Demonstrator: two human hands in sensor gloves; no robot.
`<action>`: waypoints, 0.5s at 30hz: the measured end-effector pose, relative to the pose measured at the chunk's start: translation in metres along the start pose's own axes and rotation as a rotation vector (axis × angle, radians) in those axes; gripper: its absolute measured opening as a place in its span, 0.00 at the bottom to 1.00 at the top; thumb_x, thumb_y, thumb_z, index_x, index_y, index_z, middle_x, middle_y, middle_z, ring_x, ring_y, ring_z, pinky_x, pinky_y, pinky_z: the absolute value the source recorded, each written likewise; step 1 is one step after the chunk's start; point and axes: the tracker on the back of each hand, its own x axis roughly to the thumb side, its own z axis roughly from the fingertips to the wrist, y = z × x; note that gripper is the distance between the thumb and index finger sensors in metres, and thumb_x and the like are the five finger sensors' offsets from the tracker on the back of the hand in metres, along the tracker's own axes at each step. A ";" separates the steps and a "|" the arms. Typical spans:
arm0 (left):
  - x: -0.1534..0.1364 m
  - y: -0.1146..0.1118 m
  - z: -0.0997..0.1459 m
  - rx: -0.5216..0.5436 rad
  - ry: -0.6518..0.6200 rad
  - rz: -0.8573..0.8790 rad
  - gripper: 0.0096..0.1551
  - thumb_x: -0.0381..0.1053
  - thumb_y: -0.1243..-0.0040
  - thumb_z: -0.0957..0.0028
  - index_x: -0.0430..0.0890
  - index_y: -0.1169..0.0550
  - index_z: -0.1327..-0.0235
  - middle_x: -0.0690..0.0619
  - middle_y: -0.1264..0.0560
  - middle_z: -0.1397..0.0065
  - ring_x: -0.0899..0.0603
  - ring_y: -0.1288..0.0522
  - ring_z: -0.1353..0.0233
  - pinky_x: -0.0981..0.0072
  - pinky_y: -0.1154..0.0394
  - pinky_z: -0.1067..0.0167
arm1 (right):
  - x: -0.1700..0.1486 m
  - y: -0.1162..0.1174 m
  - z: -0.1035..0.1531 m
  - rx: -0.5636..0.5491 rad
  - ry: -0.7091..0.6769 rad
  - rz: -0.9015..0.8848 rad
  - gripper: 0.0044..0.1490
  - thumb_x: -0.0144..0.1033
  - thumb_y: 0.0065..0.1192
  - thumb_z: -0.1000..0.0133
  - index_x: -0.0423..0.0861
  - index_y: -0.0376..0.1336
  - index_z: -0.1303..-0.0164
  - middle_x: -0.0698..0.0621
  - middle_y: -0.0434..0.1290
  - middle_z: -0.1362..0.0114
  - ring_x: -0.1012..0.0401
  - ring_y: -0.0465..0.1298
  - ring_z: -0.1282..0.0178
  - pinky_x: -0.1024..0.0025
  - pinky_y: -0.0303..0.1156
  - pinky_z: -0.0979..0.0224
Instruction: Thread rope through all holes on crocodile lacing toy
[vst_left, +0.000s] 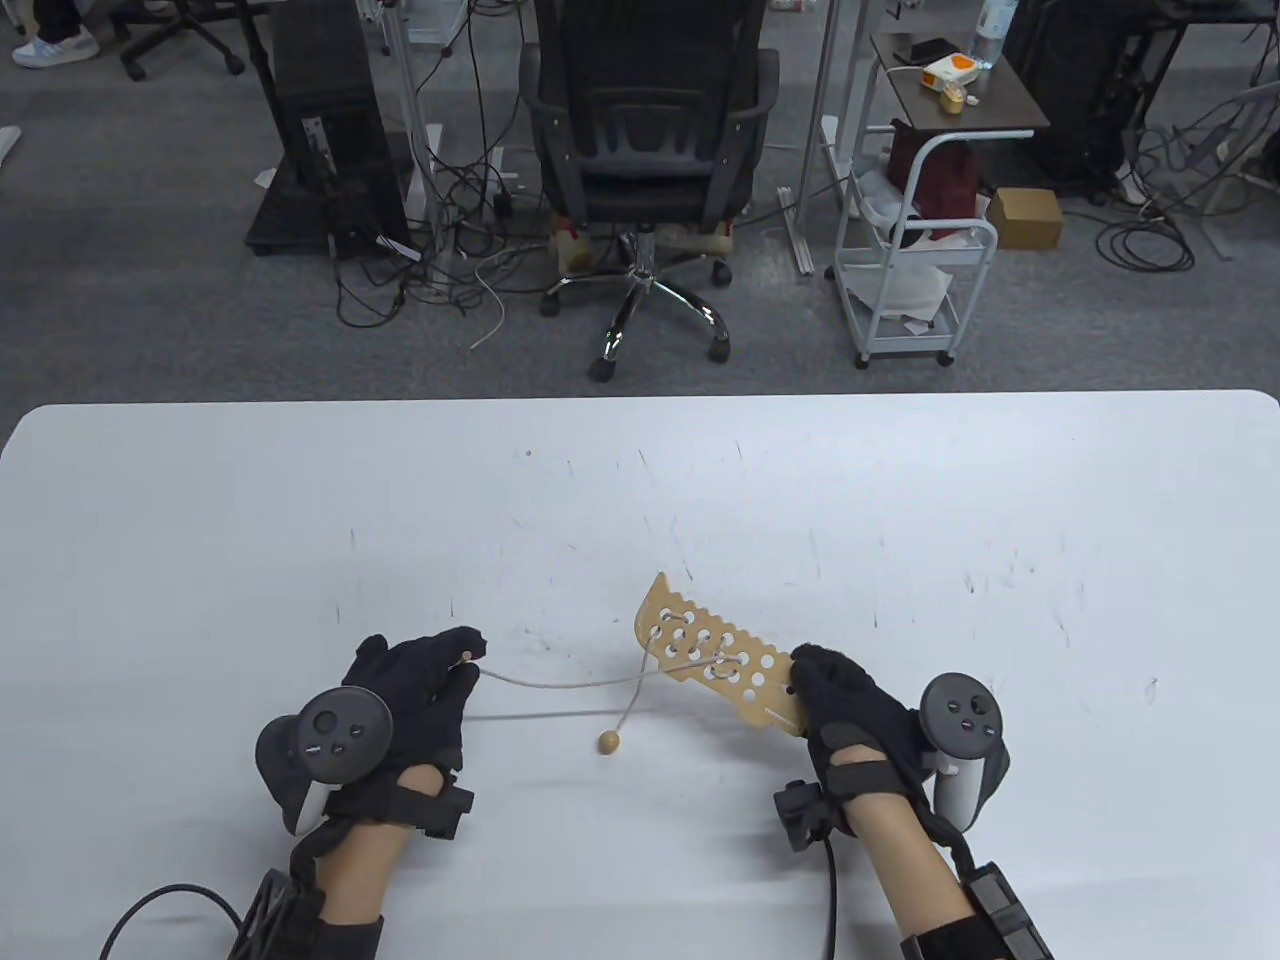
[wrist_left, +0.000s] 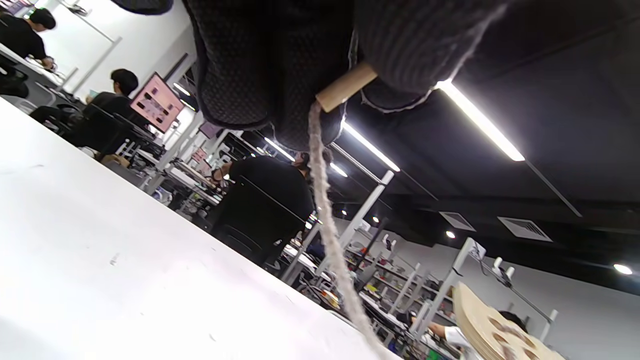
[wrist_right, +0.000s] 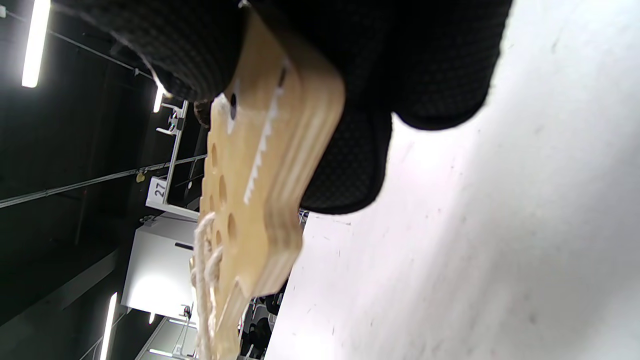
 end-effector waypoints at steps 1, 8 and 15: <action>0.002 -0.001 0.000 -0.006 -0.007 -0.003 0.26 0.52 0.36 0.55 0.64 0.21 0.40 0.54 0.16 0.36 0.40 0.20 0.32 0.35 0.41 0.24 | 0.001 0.001 0.001 0.003 -0.005 0.003 0.28 0.42 0.66 0.47 0.40 0.68 0.41 0.46 0.84 0.46 0.56 0.89 0.55 0.61 0.79 0.48; 0.017 -0.009 0.003 -0.082 -0.100 0.003 0.31 0.49 0.33 0.55 0.62 0.22 0.34 0.56 0.14 0.41 0.43 0.18 0.37 0.36 0.40 0.25 | 0.008 0.010 0.006 0.034 -0.060 0.045 0.28 0.41 0.66 0.47 0.40 0.68 0.41 0.46 0.84 0.46 0.56 0.89 0.55 0.61 0.79 0.48; 0.031 -0.018 0.006 -0.156 -0.166 0.029 0.32 0.53 0.29 0.56 0.60 0.22 0.34 0.55 0.11 0.47 0.44 0.15 0.44 0.38 0.38 0.26 | 0.014 0.021 0.012 0.071 -0.108 0.092 0.28 0.41 0.66 0.47 0.39 0.69 0.41 0.45 0.84 0.47 0.56 0.89 0.56 0.61 0.80 0.49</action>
